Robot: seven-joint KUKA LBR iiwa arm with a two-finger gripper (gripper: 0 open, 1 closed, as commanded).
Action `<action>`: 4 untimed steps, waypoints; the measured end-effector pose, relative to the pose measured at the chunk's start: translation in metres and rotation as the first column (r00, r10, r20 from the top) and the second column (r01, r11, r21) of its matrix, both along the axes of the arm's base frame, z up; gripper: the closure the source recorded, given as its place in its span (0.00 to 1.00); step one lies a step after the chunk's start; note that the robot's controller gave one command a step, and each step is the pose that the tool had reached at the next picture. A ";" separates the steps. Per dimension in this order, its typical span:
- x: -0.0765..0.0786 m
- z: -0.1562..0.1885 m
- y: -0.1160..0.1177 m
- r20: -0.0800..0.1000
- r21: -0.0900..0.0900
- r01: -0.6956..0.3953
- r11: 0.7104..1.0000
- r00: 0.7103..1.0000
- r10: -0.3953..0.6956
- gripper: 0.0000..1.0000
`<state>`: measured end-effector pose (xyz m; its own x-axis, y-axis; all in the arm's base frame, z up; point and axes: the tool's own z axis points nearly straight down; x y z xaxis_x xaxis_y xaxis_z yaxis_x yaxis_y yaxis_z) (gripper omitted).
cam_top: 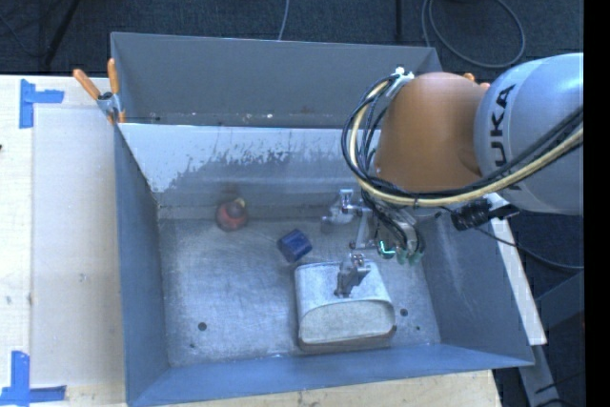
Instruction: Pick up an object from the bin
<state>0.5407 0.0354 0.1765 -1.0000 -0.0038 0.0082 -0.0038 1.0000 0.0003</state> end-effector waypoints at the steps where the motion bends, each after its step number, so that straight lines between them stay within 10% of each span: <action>1: -0.013 -0.107 -0.081 0.011 0.003 -0.110 0.994 0.994 0.110 0.00; 2: -0.029 -0.073 -0.024 0.023 0.000 -0.149 0.989 0.989 0.149 0.00; 4: -0.029 -0.103 -0.089 0.022 0.005 0.119 0.993 0.993 -0.119 0.00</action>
Offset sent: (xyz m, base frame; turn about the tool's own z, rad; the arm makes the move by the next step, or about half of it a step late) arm -0.0137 -0.0802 -0.1065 -0.1164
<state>0.5113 -0.0540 0.0738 -0.9932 0.1155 -0.0140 0.1154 0.9933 0.0049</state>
